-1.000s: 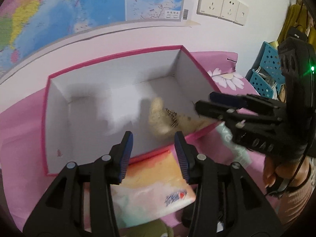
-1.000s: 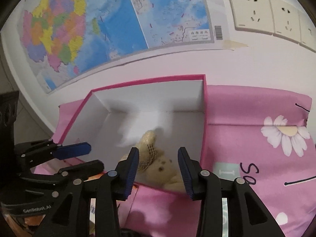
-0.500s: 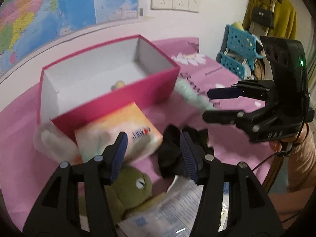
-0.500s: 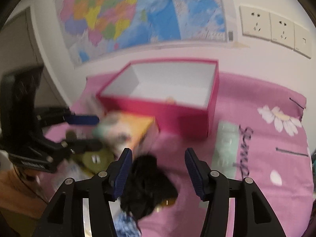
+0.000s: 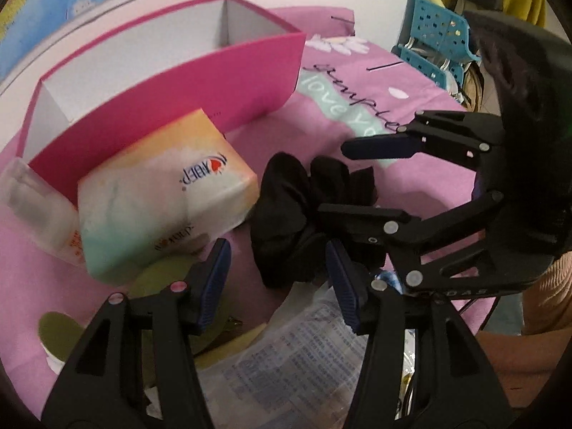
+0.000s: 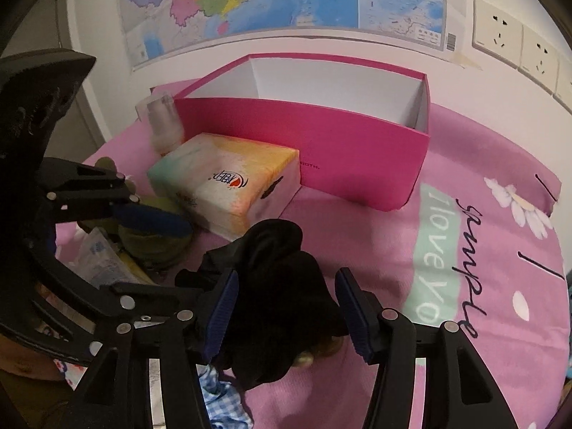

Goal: Organize soft objects
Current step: 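Grasp the black scrunchie with the right gripper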

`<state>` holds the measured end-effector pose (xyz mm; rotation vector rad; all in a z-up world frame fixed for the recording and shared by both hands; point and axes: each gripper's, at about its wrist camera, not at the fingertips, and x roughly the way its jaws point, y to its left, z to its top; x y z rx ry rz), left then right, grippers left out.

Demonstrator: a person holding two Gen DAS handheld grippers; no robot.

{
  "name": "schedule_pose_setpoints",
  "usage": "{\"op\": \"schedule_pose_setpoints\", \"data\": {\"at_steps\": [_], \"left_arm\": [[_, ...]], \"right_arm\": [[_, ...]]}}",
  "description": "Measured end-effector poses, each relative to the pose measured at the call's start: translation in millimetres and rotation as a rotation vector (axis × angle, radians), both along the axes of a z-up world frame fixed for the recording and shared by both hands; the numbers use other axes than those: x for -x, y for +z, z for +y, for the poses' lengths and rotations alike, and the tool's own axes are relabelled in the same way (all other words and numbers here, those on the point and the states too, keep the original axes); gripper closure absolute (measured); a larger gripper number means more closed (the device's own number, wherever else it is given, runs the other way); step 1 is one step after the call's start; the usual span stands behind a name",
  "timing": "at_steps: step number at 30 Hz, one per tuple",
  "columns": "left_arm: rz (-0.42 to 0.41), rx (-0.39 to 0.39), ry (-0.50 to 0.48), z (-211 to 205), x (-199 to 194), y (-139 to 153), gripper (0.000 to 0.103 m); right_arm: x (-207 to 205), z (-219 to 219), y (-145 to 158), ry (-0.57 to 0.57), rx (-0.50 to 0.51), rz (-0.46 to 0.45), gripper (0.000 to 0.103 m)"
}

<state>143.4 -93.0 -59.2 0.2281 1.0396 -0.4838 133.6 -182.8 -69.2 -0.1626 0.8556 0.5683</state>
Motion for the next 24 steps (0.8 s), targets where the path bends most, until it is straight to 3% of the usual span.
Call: {"op": "schedule_pose_setpoints", "data": {"at_steps": [4, 8, 13, 24], "left_arm": [[0.022, -0.001, 0.005, -1, -4, -6, 0.046], [0.034, 0.003, 0.005, -1, -7, -8, 0.046], [0.040, 0.005, 0.001, -1, -8, -9, 0.046], [0.054, 0.031, -0.003, -1, -9, -10, 0.046]], "right_arm": [[-3, 0, -6, 0.012, 0.007, 0.009, 0.049], [-6, 4, -10, 0.028, 0.003, 0.018, 0.070], [1, 6, -7, 0.034, 0.021, -0.021, 0.086], [12, 5, 14, 0.001, 0.013, -0.100, 0.091]]}}
